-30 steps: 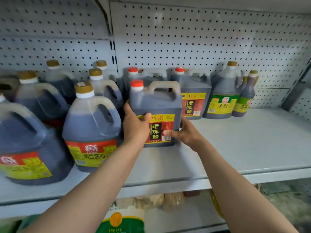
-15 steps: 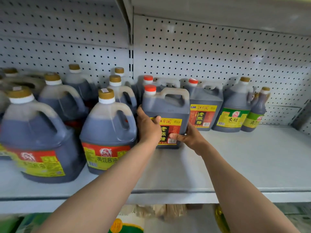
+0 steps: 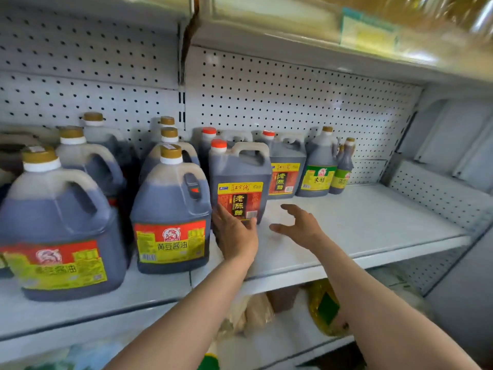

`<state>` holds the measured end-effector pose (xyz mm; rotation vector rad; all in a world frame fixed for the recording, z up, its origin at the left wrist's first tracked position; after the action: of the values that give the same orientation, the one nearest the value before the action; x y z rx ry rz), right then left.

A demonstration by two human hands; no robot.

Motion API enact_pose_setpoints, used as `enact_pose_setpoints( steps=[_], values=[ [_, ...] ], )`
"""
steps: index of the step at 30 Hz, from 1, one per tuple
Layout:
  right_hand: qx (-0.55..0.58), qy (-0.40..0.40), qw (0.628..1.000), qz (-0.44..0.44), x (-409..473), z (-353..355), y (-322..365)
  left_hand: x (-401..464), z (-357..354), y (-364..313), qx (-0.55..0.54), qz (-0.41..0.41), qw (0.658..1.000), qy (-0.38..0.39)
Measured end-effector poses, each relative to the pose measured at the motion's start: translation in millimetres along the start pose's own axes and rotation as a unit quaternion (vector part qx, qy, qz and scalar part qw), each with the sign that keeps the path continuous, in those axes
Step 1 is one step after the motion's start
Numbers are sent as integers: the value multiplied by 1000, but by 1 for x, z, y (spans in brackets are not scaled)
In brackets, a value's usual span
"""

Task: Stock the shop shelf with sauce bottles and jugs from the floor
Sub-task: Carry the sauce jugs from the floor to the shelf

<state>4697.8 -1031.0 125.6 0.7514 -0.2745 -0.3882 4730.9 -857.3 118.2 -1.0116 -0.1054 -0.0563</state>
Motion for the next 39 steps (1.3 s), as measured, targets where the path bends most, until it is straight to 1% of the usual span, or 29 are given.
enact_pose_setpoints(
  steps=[5, 9, 13, 17, 22, 26, 33, 35, 39],
  values=[
    [-52, -71, 995, -53, -84, 27, -3, -35, 6, 15, 37, -51, 989, 137],
    [-86, -107, 985, -107, -167, 27, 1, -66, 26, 34, 58, -122, 967, 216],
    [-112, -137, 970, -166, -257, 14, 7, -104, 56, 59, 46, -195, 940, 277],
    [-119, -155, 949, -249, -359, -12, 16, -154, 83, 83, 69, -280, 893, 346],
    [-119, -176, 918, -335, -488, -32, 37, -238, 107, 112, 91, -312, 837, 440],
    [-123, -226, 885, -389, -590, -34, 55, -319, 128, 120, 102, -360, 786, 493],
    [-97, -315, 837, -437, -762, -31, 77, -462, 175, 117, 89, -443, 705, 546],
    [-93, -327, 824, -454, -812, -31, 81, -506, 192, 119, 86, -460, 690, 553],
    [-76, -337, 805, -483, -919, -34, 84, -602, 221, 133, 90, -467, 661, 580]
  ],
)
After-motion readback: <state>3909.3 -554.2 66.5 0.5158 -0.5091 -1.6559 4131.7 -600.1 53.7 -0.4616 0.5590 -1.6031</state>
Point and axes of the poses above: each hand's wrist, its own x-axis towards the middle knuckle, its own z-axis out of the back of the hand, y = z × x, the point moved 1 cm from there along x, towards the middle knuckle, and after that the axes turned 7 degrees about x, right-handed, at the moved point
